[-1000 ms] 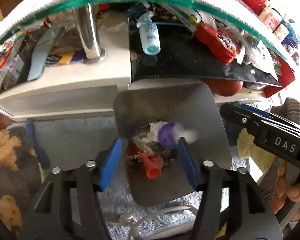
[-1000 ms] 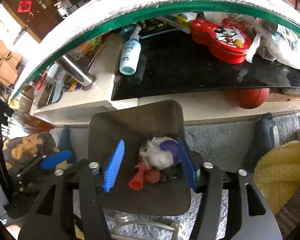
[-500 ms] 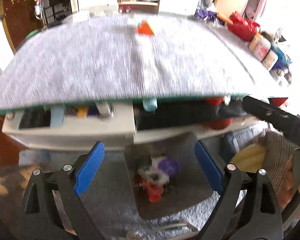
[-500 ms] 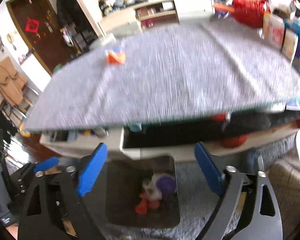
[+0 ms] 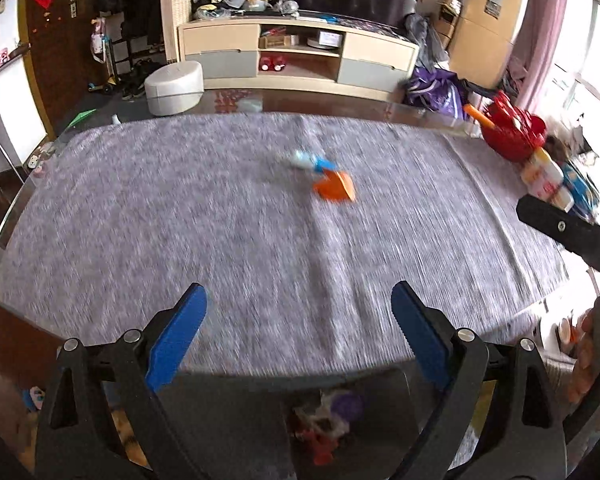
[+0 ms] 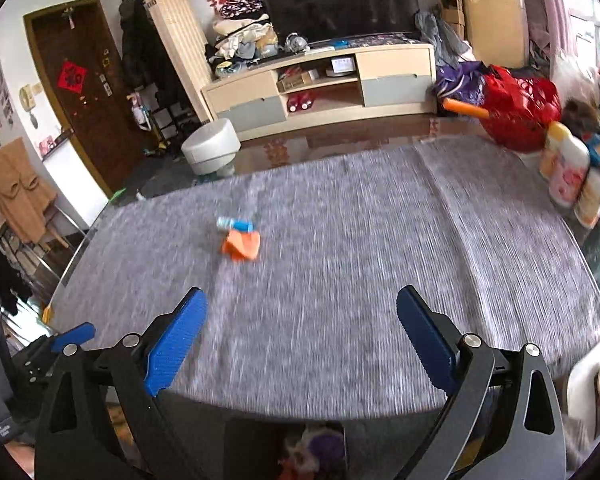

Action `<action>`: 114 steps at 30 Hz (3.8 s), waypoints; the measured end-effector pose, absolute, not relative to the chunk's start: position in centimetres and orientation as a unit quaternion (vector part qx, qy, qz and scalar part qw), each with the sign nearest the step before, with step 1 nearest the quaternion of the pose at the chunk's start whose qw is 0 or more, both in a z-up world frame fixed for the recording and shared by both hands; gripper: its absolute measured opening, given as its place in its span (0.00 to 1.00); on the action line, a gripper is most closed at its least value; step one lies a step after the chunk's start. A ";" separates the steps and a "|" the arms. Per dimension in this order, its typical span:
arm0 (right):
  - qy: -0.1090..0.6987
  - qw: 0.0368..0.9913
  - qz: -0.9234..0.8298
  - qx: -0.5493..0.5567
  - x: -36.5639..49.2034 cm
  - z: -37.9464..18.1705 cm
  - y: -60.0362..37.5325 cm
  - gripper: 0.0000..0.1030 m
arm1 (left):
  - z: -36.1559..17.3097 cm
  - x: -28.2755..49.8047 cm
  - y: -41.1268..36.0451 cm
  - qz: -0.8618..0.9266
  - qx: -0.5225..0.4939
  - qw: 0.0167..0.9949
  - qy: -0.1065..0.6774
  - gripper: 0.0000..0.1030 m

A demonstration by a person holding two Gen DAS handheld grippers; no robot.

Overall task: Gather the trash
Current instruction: 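Move both tools back over the blue-capped tube and orange cloth scrap, then grasp the orange cloth scrap with the right tool while the left tool grasps the blue-capped tube, then lower the tube and orange scrap into the grey bin and open both tools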

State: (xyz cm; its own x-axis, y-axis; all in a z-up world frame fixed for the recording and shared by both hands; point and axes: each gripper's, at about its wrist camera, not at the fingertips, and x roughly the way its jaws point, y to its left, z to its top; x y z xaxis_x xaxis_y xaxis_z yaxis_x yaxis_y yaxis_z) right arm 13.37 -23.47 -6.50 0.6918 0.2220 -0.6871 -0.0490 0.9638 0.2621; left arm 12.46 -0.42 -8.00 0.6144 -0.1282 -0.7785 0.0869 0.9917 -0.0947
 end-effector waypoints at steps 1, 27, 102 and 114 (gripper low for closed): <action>0.387 0.912 0.076 0.112 14.0 -6.6 -23.2 0.93 | -7.9 13.2 -0.1 -0.056 -0.025 0.898 0.435 0.86; 0.459 0.868 0.176 0.063 26.5 -16.0 -12.6 0.39 | -10.8 28.9 3.6 -0.020 0.005 0.885 0.466 0.89; 0.464 0.877 0.107 0.066 1.4 -13.9 -20.7 0.14 | -13.2 -0.3 -4.2 -0.119 0.025 0.882 0.455 0.53; 0.526 0.838 0.120 0.077 0.3 -21.0 -20.0 0.14 | -21.7 -1.7 -4.8 -0.120 0.016 0.840 0.528 0.53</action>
